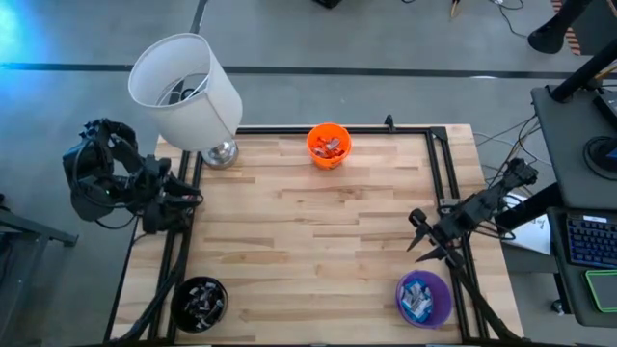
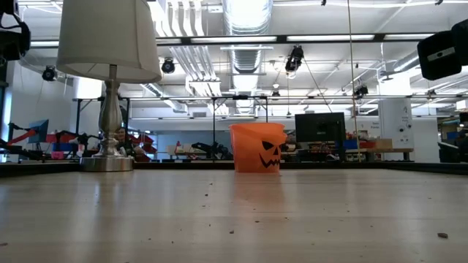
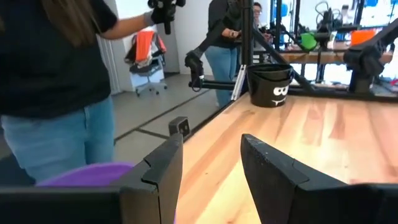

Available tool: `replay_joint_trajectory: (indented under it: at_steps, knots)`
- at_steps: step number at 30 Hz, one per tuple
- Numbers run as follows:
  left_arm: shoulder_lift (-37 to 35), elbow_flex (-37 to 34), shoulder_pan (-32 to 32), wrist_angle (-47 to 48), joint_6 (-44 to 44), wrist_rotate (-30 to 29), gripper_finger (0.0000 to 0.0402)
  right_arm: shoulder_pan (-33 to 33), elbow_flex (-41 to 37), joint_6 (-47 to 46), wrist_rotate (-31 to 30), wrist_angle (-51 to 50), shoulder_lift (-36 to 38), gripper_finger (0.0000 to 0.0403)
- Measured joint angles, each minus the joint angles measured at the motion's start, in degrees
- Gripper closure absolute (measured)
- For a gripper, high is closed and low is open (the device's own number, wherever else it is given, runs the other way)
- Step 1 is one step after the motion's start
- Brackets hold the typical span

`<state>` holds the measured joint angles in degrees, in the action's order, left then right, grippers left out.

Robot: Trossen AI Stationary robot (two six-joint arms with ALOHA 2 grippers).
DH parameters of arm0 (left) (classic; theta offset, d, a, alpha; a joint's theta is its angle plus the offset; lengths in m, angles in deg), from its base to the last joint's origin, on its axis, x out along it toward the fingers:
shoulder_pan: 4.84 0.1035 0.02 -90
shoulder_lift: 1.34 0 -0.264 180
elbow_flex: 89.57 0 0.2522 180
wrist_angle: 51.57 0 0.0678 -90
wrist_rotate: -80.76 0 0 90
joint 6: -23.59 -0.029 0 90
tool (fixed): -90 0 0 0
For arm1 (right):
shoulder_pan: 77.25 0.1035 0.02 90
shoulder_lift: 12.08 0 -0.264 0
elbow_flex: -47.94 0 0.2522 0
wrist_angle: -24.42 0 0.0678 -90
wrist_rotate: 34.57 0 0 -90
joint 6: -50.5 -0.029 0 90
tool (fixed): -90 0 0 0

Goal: Organize candy in baskets
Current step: Return to Home Position

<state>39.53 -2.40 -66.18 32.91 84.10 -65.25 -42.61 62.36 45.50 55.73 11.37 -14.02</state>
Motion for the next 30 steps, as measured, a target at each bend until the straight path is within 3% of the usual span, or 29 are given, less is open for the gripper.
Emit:
replay_joint_trajectory:
  at_steps: [10,15,19,27,30]
  knots:
    - [-2.2,0.0,0.0,0.2,0.0,0.0,0.026,0.0,0.0,-1.6,0.8,0.4,-5.4,0.025]
    - [-2.5,0.0,0.0,-0.3,-0.6,0.0,0.026,0.0,0.0,3.4,13.9,2.5,-4.2,0.025]
    - [-2.5,0.0,0.0,-0.3,-2.1,0.0,0.026,0.0,0.0,3.3,19.5,2.8,-3.3,0.025]
    - [-4.4,0.0,0.0,-0.4,-2.7,0.0,0.026,0.0,0.0,6.3,19.7,2.7,-3.3,0.025]
    - [-4.9,0.0,0.0,-0.3,-3.0,-0.1,0.026,0.0,0.0,3.6,18.6,2.7,-3.3,0.025]
